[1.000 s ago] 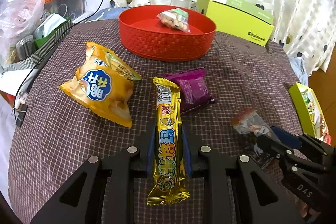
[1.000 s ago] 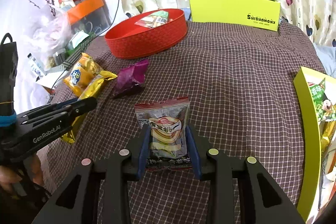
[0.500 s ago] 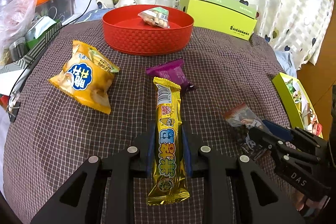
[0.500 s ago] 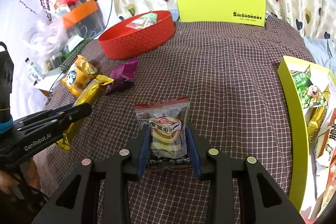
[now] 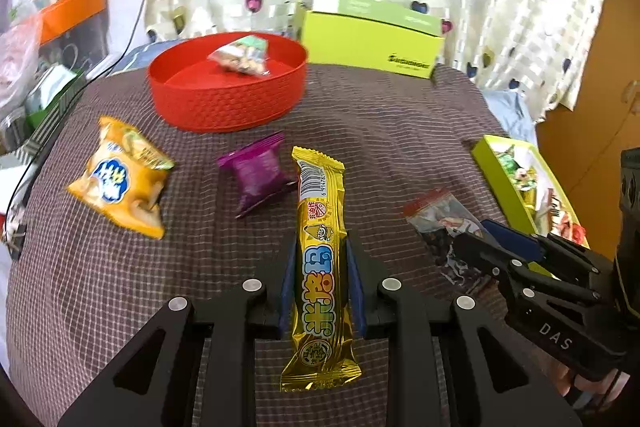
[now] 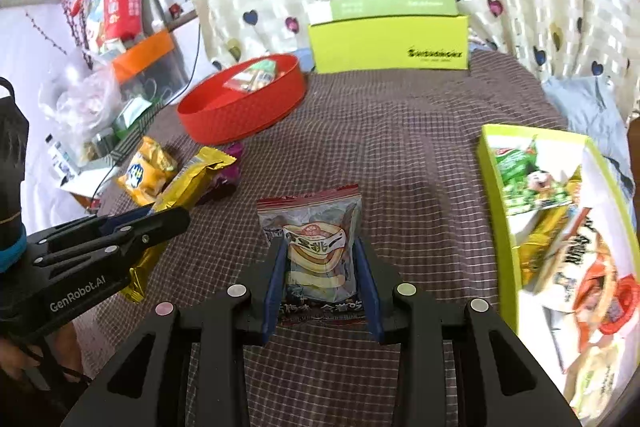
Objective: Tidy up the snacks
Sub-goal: 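Carry the cookie bag and yellow stick snack over the lime-rimmed tray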
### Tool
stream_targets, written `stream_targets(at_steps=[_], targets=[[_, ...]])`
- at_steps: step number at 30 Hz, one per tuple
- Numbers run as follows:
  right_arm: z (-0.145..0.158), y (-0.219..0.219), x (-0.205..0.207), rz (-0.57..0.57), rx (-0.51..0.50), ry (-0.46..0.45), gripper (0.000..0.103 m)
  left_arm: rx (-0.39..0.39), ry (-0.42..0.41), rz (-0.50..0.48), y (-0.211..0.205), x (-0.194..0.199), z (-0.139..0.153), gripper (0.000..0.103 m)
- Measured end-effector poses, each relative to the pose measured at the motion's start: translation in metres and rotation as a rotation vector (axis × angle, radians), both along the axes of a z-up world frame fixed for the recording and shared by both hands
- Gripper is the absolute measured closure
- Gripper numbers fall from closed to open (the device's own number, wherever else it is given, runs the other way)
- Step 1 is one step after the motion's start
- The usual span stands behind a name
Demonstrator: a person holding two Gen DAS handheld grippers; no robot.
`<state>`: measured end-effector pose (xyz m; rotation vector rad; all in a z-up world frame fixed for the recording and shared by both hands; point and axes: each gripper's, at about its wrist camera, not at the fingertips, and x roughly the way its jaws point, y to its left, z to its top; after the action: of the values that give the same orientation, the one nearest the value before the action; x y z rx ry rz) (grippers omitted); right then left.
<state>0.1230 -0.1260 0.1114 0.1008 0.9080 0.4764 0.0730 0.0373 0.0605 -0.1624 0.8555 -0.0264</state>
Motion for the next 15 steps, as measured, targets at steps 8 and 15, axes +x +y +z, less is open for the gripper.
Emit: stream_targets(at_steps=[8, 15], targets=[[0.011, -0.038, -0.003, -0.080, 0.002, -0.027, 0.070, 0.003, -0.032, -0.083, -0.038, 0.008, 0.017, 0.079], [0.017, -0.070, -0.003, -0.147, -0.008, -0.042, 0.070, 0.006, -0.047, -0.161, -0.077, 0.017, 0.025, 0.079]])
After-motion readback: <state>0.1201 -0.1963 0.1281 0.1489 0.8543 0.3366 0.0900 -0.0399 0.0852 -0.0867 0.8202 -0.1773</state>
